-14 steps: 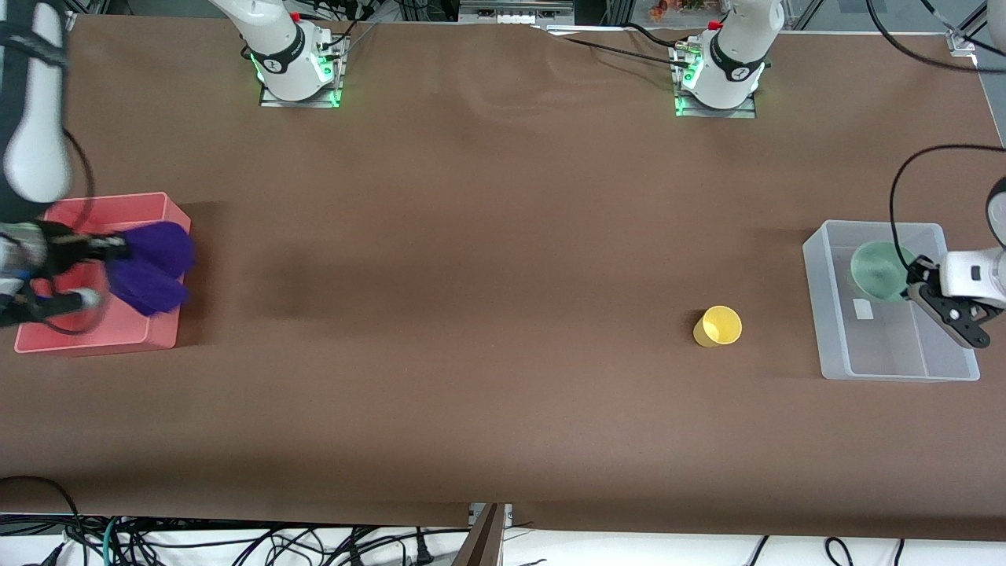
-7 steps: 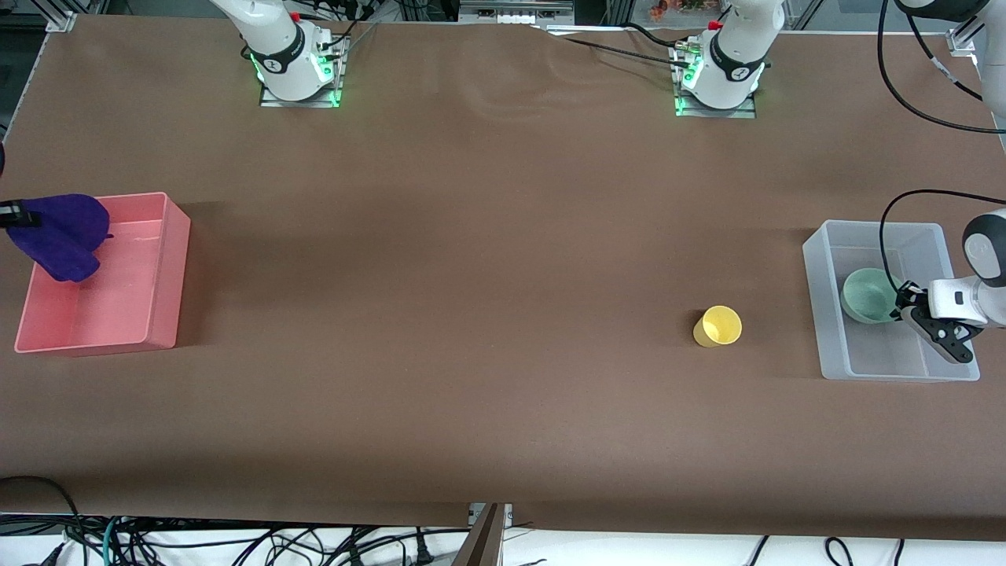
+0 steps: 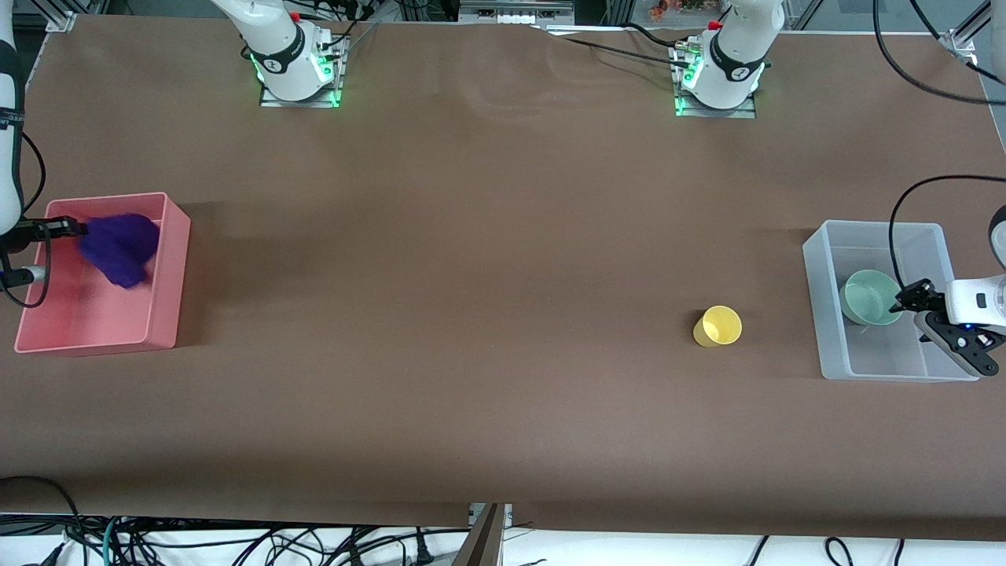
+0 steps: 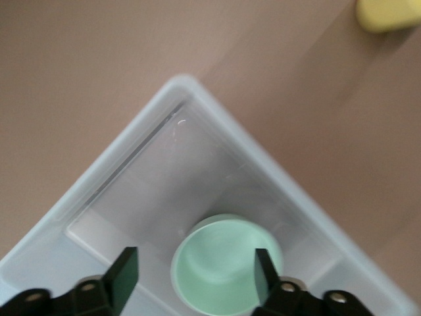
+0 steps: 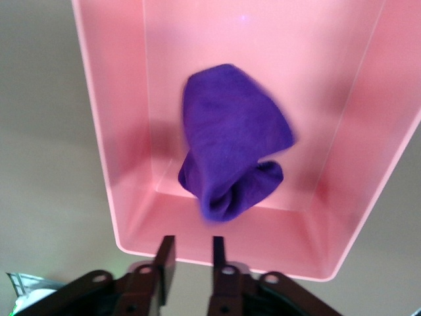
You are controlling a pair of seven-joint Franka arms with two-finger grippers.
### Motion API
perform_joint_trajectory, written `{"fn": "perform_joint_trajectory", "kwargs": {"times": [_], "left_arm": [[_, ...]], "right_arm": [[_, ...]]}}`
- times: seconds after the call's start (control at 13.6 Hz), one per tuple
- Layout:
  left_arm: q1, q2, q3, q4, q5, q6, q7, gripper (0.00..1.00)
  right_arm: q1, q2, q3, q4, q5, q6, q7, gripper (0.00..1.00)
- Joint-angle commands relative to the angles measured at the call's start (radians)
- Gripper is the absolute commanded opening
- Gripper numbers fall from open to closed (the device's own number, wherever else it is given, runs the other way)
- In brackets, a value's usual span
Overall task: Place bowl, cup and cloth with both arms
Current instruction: 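Release the bowl in the clear bin and grasp the yellow cup with the left gripper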
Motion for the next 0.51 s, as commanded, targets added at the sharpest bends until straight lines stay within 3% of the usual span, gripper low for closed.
{"fn": "perform_joint_trajectory", "kwargs": {"times": [0.0, 0.22, 0.44], "left_arm": [[-0.075, -0.005, -0.048, 0.042, 0.005, -0.093, -0.269, 1.00], [-0.182, 0.047, -0.051, 0.036, 0.002, -0.075, -0.492, 1.00], [-0.229, 0.098, -0.051, -0.005, -0.012, 0.010, -0.551, 1.00]], "right_arm": [[0.004, -0.036, 0.021, 0.122, 0.030, -0.078, -0.002, 1.00], [0.009, -0.037, 0.162, 0.310, -0.001, -0.230, 0.012, 1.00], [0.014, -0.085, 0.286, 0.352, -0.009, -0.266, 0.267, 1.00]]}}
